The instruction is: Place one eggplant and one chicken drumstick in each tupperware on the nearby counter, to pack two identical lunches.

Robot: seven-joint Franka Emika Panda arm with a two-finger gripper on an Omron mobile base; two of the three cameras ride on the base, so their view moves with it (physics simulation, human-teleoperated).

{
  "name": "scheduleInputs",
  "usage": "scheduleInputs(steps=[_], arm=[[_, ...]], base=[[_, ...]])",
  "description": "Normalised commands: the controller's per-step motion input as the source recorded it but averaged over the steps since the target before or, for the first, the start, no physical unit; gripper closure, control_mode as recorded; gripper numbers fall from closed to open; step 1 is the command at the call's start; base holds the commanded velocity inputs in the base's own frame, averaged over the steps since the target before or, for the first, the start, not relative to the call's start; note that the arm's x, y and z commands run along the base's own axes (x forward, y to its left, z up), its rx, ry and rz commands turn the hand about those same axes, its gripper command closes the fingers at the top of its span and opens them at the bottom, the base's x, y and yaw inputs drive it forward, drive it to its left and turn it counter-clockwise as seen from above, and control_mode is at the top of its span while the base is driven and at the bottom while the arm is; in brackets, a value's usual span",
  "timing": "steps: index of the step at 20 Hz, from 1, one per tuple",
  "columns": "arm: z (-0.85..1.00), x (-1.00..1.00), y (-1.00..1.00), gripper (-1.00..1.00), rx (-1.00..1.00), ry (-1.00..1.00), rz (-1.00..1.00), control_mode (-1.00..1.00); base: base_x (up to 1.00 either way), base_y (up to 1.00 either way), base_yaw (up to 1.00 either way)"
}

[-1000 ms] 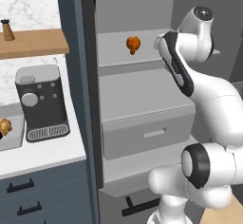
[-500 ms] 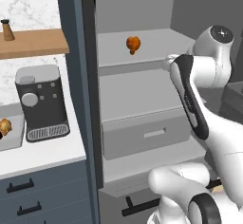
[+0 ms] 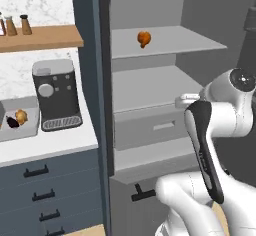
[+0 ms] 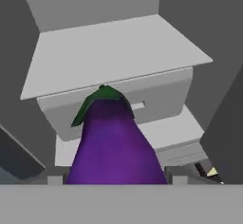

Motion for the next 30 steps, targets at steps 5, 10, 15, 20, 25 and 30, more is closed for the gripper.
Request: scheduleInputs(steps=[5, 10, 15, 20, 25, 30], arm=[[0.00, 0.00, 0.00, 1.00, 0.00, 0.00, 0.00, 1.00], [0.00, 0.00, 0.00, 1.00, 0.00, 0.00, 0.00, 1.00], [0.00, 0.00, 0.00, 1.00, 0.00, 0.00, 0.00, 1.00], [0.00, 0.00, 0.00, 1.00, 0.00, 0.00, 0.00, 1.00], [0.00, 0.00, 0.00, 1.00, 0.00, 0.00, 0.00, 1.00], [0.00, 0.00, 0.00, 1.00, 0.00, 0.00, 0.00, 1.00]], base=[[-0.93, 0.90, 0.23], [-0.11, 1.00, 0.19], [0.03, 1.00, 0.12], [0.08, 1.00, 0.05], [0.48, 1.00, 0.00], [0.91, 1.00, 0.00]])
